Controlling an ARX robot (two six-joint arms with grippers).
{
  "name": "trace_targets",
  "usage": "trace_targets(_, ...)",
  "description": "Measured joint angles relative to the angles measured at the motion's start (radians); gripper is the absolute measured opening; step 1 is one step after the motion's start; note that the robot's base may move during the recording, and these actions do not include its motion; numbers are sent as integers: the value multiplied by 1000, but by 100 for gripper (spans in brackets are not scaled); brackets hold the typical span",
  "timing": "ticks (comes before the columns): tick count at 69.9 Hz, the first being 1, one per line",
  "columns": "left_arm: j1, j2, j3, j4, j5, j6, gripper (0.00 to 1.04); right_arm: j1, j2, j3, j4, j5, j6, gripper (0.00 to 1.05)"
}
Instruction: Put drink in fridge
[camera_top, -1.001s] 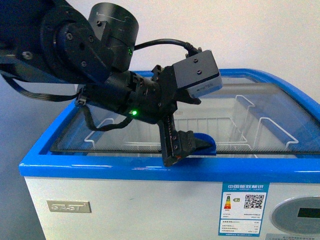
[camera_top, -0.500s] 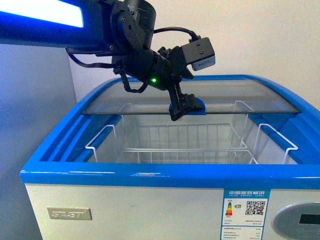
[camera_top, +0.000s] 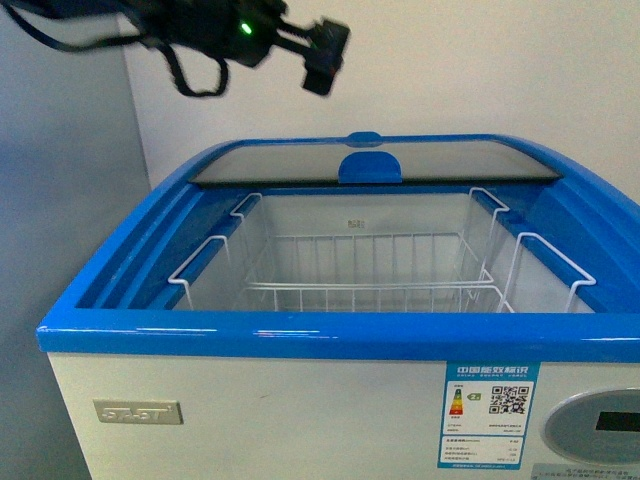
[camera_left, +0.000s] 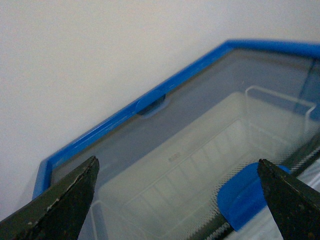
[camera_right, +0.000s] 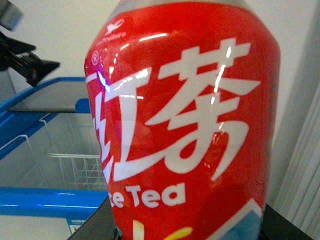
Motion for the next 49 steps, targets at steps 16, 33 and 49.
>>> trace_targets(16,85,-393,-608,153,48,-274,97,0,0,0,0,1,0,37)
trace_targets(33,147,-797,-1143,413,-323,-289,74,0,0,0,0,-3,0,37)
trace_targets(49,230,-1101,-1504,465,-340,-275,35,-31,50,92,-222,-91,-16,37)
